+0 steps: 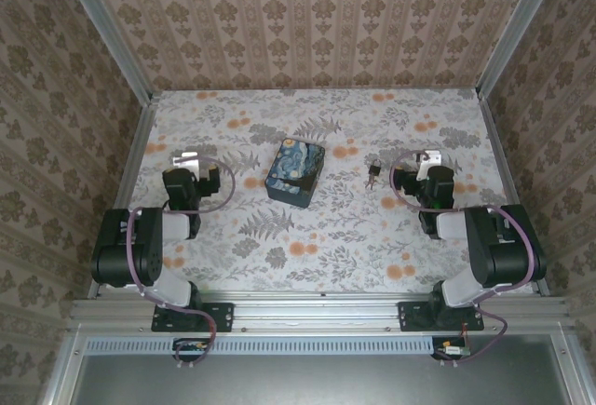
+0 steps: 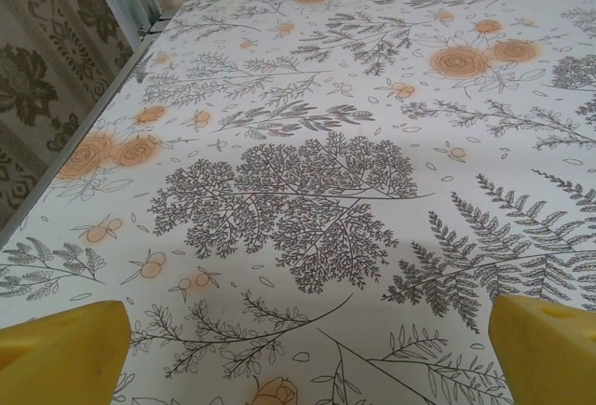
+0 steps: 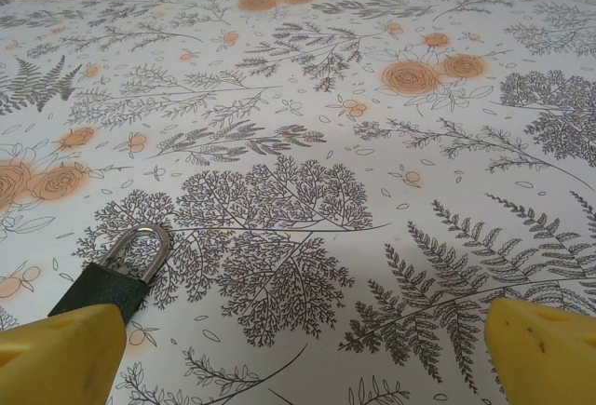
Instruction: Unlock the padlock with the key
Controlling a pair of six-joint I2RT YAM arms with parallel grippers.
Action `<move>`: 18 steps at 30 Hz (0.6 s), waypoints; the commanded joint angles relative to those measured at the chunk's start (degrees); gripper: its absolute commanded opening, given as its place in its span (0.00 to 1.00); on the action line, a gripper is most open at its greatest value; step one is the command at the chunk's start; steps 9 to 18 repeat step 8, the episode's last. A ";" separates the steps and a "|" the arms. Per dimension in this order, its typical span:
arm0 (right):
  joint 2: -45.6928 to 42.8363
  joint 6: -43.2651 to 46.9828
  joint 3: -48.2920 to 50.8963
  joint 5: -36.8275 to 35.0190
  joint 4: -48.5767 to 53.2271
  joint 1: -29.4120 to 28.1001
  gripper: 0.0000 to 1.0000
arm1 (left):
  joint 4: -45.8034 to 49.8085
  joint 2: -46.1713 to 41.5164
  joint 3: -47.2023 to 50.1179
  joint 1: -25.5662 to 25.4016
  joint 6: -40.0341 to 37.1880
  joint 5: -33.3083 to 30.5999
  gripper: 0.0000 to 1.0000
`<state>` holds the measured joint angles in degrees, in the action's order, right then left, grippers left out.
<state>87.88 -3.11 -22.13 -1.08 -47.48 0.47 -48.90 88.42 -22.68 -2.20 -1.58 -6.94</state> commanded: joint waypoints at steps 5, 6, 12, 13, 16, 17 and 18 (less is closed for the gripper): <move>-0.25 0.92 -1.18 0.29 -1.43 -0.40 1.00 | -0.46 -0.16 -0.49 0.71 -1.51 4.37 1.00; -0.25 0.92 -1.17 0.33 -1.46 -0.38 1.00 | -0.75 -0.16 -0.42 0.54 -1.83 4.85 1.00; -0.25 0.93 -1.20 0.29 -1.47 -0.38 1.00 | -0.49 -0.25 -0.44 0.75 -1.69 5.36 1.00; -0.25 0.93 -1.20 0.29 -1.47 -0.38 1.00 | -0.49 -0.25 -0.44 0.75 -1.69 5.36 1.00; -0.25 0.93 -1.20 0.29 -1.47 -0.38 1.00 | -0.49 -0.25 -0.44 0.75 -1.69 5.36 1.00; -0.25 0.93 -1.20 0.29 -1.47 -0.38 1.00 | -0.49 -0.25 -0.44 0.75 -1.69 5.36 1.00; -0.25 0.93 -1.20 0.29 -1.47 -0.38 1.00 | -0.49 -0.25 -0.44 0.75 -1.69 5.36 1.00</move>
